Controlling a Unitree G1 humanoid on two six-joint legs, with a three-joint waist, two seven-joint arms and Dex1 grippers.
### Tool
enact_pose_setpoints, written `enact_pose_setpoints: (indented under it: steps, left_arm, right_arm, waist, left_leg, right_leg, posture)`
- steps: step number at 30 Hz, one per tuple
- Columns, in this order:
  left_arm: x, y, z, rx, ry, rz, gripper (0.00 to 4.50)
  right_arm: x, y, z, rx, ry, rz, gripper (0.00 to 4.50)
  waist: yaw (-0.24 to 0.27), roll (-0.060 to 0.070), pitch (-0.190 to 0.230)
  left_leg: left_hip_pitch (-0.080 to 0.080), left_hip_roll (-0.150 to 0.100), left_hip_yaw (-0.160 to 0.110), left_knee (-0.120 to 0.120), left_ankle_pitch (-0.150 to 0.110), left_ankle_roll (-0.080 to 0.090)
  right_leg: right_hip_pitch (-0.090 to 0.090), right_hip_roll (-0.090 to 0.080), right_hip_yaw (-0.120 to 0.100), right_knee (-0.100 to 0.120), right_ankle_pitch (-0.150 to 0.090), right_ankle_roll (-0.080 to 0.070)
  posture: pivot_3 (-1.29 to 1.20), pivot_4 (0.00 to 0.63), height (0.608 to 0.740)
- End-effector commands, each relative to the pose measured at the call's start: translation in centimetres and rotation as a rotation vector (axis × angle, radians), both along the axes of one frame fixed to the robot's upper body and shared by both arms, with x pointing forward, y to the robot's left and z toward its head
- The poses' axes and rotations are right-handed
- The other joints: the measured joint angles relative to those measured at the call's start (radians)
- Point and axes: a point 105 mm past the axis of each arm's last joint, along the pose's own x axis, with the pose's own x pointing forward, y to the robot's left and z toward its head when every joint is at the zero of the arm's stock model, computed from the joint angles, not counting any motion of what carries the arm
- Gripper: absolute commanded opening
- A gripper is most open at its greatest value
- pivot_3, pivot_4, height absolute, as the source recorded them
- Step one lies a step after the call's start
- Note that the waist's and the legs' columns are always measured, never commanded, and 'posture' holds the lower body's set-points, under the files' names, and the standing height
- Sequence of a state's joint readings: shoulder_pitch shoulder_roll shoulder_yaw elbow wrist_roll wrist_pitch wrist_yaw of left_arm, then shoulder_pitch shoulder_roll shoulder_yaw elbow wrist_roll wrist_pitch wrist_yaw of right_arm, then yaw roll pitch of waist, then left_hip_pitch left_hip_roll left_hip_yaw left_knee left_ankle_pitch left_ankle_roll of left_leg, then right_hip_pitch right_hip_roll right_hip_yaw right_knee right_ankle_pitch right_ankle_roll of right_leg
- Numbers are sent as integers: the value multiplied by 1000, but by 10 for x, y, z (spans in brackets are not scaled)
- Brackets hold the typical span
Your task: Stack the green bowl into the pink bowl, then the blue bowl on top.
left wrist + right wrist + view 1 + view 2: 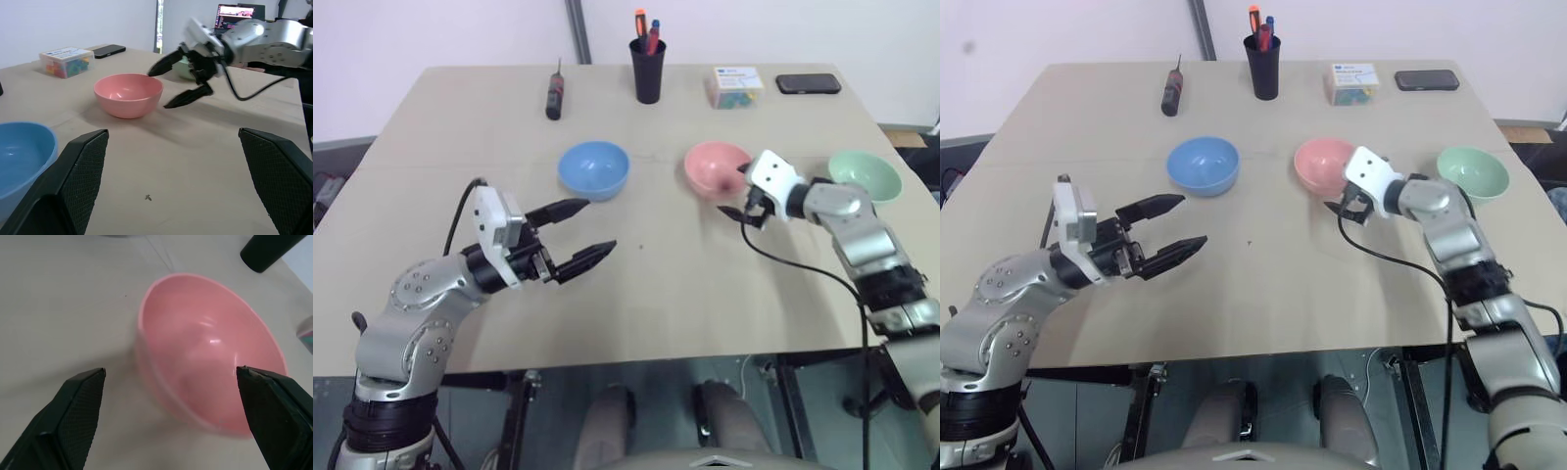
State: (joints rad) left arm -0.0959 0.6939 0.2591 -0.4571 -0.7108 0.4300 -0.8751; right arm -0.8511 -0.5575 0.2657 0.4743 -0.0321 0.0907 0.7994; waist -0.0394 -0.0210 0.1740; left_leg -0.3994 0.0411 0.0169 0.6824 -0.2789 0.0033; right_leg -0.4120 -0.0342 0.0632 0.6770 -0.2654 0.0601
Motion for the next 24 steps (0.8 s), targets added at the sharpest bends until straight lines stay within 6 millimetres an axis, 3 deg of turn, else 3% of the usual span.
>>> enact_pose_setpoints:
  steps: [1,3,8,9,13,17,24]
  left_arm:
    - [-7,2,12,3,-55,10,4500]
    - [-8,3,11,4,-54,17,4500]
    - [-10,3,10,2,-52,23,4500]
    - [-10,3,10,1,-52,24,4500]
    - [-9,2,10,-1,-52,24,4500]
    - [-9,3,9,-5,-48,25,4500]
    - [-7,5,5,-4,-35,28,4500]
  right_arm:
    - [6,3,11,-16,-46,32,2960]
    - [7,5,11,-32,-50,56,2378]
    - [3,14,9,-58,-45,140,266]
    - [3,15,9,-62,-43,149,68]
    - [0,15,8,-98,-43,185,68]
    - [-7,10,20,-117,-65,207,68]
    - [-65,-2,33,-152,32,301,68]
  waist:
    - [0,0,0]
    - [-1,0,0]
    - [-2,0,0]
    - [-2,0,0]
    - [-2,0,0]
    - [-2,0,0]
    - [7,2,1]
  left_leg:
    - [0,0,0,0,0,0]
    - [0,0,0,0,0,0]
    - [0,0,0,0,0,0]
    - [0,0,0,0,0,0]
    - [0,0,0,0,0,0]
    - [0,0,0,0,0,0]
    - [-1,0,-5,0,0,0]
  right_leg:
    - [0,0,0,0,0,0]
    - [0,0,0,0,0,0]
    - [0,0,0,0,0,0]
    - [0,0,0,0,0,0]
    - [0,0,0,0,0,0]
    - [0,0,0,0,0,0]
    - [0,-1,-1,-1,0,0]
  posture:
    - [0,150,740]
    - [0,150,740]
    - [0,150,740]
    - [0,150,740]
    - [0,150,740]
    - [0,150,740]
    - [0,150,740]
